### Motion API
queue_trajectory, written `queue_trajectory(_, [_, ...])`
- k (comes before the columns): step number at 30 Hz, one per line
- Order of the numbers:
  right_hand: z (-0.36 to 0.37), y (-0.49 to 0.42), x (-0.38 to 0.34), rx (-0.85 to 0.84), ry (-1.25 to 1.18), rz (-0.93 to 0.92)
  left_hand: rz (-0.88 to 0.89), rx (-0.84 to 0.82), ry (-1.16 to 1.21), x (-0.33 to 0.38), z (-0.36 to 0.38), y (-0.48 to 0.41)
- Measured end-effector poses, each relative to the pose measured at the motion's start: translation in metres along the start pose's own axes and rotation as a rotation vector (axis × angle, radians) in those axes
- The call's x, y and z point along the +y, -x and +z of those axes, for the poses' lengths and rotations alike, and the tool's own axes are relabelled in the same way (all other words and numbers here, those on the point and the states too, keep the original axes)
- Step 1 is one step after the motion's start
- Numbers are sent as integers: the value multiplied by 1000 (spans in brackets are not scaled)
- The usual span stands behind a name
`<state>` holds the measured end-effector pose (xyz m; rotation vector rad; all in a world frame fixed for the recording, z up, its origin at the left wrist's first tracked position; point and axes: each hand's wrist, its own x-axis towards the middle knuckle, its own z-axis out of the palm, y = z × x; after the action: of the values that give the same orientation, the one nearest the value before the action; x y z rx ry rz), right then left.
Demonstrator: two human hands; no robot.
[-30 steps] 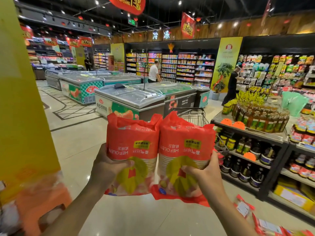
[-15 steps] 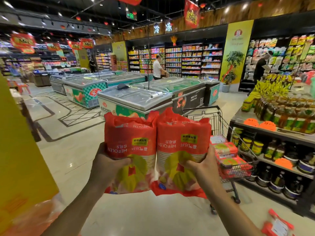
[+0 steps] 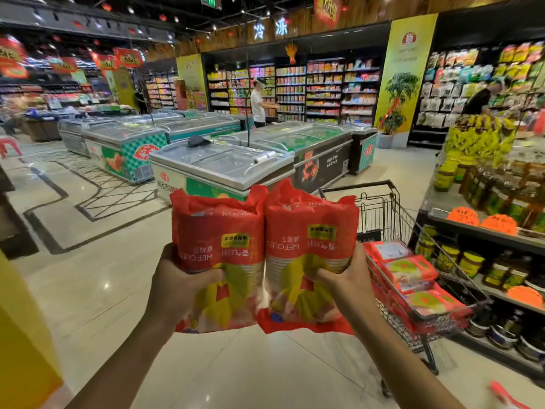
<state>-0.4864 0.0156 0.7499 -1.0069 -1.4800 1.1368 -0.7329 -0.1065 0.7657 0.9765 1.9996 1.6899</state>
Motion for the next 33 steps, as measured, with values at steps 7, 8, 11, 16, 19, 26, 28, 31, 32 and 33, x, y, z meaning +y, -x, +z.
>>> queue_trajectory(7, [71,-96,19,101,62,42,20,-135,41,-34,21,-154])
queue_trajectory(8, [78,-108,19,123,66,53,19,-158,46,-36,26,-174])
queue_trajectory(11, [88,-142,30,218,94,65,29,-237,77,-42,51,-228])
queue_trajectory(16, [73,-184,52,343,128,115,31,-398,81,-51,118,-287])
queue_trajectory(19, [55,-212,69,423,133,139,53,-484,85,-53,171,-313])
queue_trajectory(26, [-7,-301,124,579,76,202,148,-629,49,-45,313,-373])
queue_trajectory(28, [-25,-331,141,610,39,224,166,-648,34,-35,353,-390])
queue_trajectory(31, [-54,-374,162,655,5,254,186,-695,-7,-22,412,-415])
queue_trajectory(32, [-64,-388,169,671,-5,258,187,-715,-21,-19,431,-422])
queue_trajectory(33, [-76,-400,176,686,-13,263,183,-735,-28,-18,453,-429])
